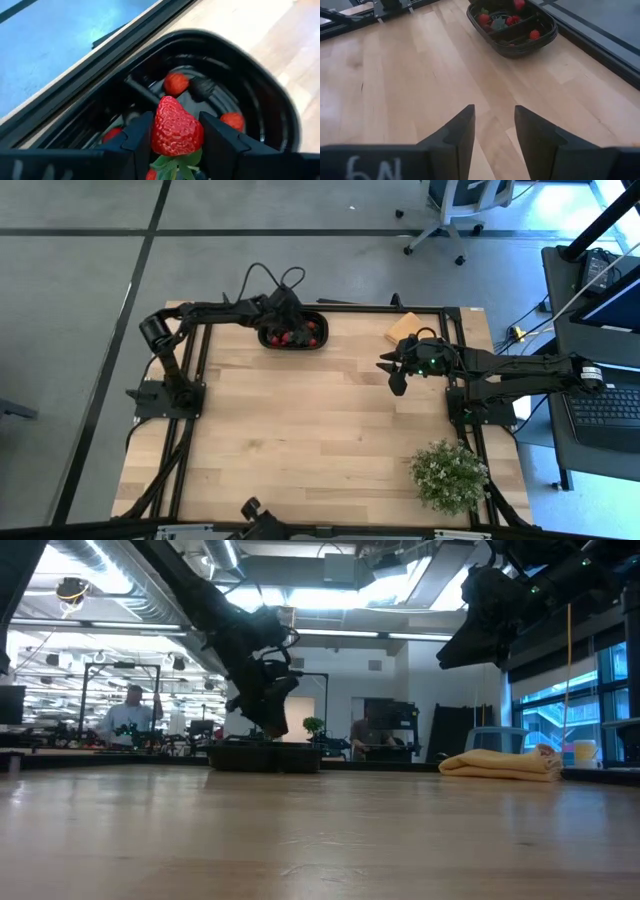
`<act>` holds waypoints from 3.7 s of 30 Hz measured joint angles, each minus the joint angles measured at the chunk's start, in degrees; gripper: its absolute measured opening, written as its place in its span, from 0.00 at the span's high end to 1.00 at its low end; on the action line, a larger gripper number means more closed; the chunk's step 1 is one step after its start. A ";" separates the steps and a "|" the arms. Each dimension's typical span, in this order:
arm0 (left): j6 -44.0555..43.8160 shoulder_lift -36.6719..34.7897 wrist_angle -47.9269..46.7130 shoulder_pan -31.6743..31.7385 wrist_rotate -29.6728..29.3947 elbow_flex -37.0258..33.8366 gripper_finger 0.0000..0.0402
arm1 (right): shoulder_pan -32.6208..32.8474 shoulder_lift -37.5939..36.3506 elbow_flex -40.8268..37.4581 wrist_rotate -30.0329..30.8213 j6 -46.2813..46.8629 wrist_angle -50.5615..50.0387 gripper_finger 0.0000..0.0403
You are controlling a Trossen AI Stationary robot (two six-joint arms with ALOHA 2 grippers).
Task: Pick and placing Produce into tupperware
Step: Put the strawberry into the black bin, then return to Home Position
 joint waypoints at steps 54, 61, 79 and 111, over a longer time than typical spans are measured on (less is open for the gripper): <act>0.18 -20.43 -3.84 0.17 -0.06 -5.30 0.39 | -3.69 -3.05 0.00 -0.27 -1.46 5.52 0.65; 1.87 -40.83 2.53 -1.19 0.20 -16.67 0.39 | -11.22 -13.56 0.00 -0.26 -5.85 0.32 0.65; -0.12 -85.41 7.90 -1.97 6.38 -43.65 0.39 | -15.10 -33.42 -15.93 -1.80 -3.52 14.66 0.65; -5.90 -100.78 5.43 -1.99 1.81 -59.15 0.39 | -15.10 -51.17 -30.34 -1.62 -1.27 19.86 0.65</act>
